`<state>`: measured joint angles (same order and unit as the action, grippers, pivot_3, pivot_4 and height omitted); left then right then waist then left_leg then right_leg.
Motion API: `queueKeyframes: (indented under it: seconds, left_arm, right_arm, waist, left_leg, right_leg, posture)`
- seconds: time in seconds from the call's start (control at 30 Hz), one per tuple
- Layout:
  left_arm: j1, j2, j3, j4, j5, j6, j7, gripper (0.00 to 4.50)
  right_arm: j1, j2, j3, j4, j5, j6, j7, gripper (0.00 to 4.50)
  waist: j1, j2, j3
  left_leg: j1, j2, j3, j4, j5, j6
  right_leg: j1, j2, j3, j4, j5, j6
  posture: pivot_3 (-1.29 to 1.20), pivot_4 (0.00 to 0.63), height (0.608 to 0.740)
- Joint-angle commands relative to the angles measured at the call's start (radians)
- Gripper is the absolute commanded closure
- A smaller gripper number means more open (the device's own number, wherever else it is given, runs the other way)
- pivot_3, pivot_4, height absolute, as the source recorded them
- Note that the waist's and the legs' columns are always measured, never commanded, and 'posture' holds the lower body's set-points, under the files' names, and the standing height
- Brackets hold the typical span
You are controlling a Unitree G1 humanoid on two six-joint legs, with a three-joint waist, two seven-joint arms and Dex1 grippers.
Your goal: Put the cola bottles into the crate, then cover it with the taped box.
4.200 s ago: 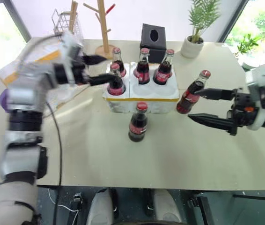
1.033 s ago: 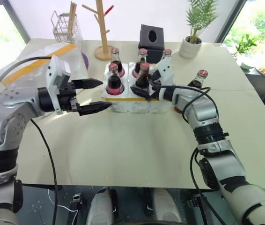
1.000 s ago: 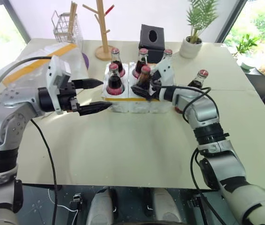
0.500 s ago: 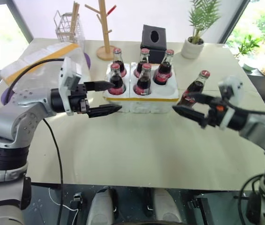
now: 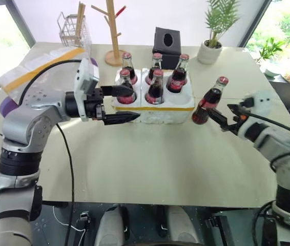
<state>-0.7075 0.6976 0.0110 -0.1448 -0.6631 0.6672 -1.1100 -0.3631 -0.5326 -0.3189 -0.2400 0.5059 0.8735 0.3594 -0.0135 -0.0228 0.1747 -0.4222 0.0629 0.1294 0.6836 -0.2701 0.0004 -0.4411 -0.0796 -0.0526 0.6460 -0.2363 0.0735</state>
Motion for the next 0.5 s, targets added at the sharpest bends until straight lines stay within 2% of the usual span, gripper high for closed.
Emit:
queueKeyframes:
  seconds: [0.03,0.23,0.3,0.33,0.37,0.4,0.5]
  left_arm:
    - [-0.021,0.01,0.013,-0.01,0.004,-0.014,-0.007,0.0]
    - [-0.007,0.019,0.023,-0.019,0.007,-0.012,-0.003,0.0]
    - [-0.006,0.021,0.027,-0.023,0.006,-0.01,0.003,0.0]
    - [-0.004,0.023,0.03,-0.028,0.005,-0.008,0.007,0.0]
    - [-0.002,0.025,0.033,-0.031,0.004,-0.006,0.01,0.0]
    - [0.0,0.027,0.036,-0.033,0.004,-0.006,0.013,0.0]
    - [0.01,0.034,0.044,-0.037,0.002,-0.006,0.021,0.0]
  right_arm:
    - [-0.053,0.014,0.026,0.078,-0.04,-0.096,0.007,0.01]
    - [-0.155,0.052,0.084,0.288,-0.105,-0.218,0.013,0.01]
    - [-0.179,0.051,0.097,0.315,-0.122,-0.253,0.025,0.52]
    - [-0.187,0.043,0.1,0.312,-0.127,-0.273,0.036,0.88]
    - [-0.195,0.035,0.098,0.305,-0.13,-0.293,0.044,1.42]
    - [-0.212,0.028,0.083,0.296,-0.124,-0.307,0.045,1.73]
    - [-0.279,-0.003,0.046,0.278,-0.117,-0.36,0.056,1.69]
  waist:
    - [0.001,0.0,0.0]
    - [-0.002,0.0,0.0]
    - [-0.002,0.0,0.0]
    - [-0.002,0.0,0.0]
    - [0.0,0.0,0.0]
    - [0.001,0.001,0.0]
    - [-0.001,0.003,0.002]
  left_leg:
    - [0.0,0.0,0.0,0.0,0.0,0.0]
    - [0.0,0.0,0.0,0.0,0.0,0.0]
    - [0.0,0.0,0.0,0.0,0.0,0.0]
    - [0.0,0.0,0.0,0.0,0.0,0.0]
    - [0.0,0.0,0.0,0.0,0.0,0.0]
    - [-0.001,0.0,0.0,0.0,0.0,0.0]
    - [-0.002,0.0,0.001,0.0,0.001,-0.002]
  right_leg:
    - [0.0,0.0,0.0,0.0,0.0,0.0]
    - [0.0,0.0,0.0,0.0,0.0,0.0]
    - [0.0,0.0,0.0,0.0,0.0,0.0]
    - [0.0,0.0,0.0,0.0,0.0,0.0]
    - [-0.001,0.0,0.0,0.0,0.0,0.0]
    - [-0.001,0.0,0.0,0.0,0.0,0.0]
    - [-0.002,-0.001,0.0,0.0,0.0,0.0]
  posture:
    - [0.0,0.15,0.74]
    - [0.0,0.15,0.74]
    - [0.0,0.15,0.74]
    - [0.0,0.15,0.74]
    - [0.0,0.15,0.74]
    - [0.0,0.15,0.74]
    - [0.0,0.15,0.74]
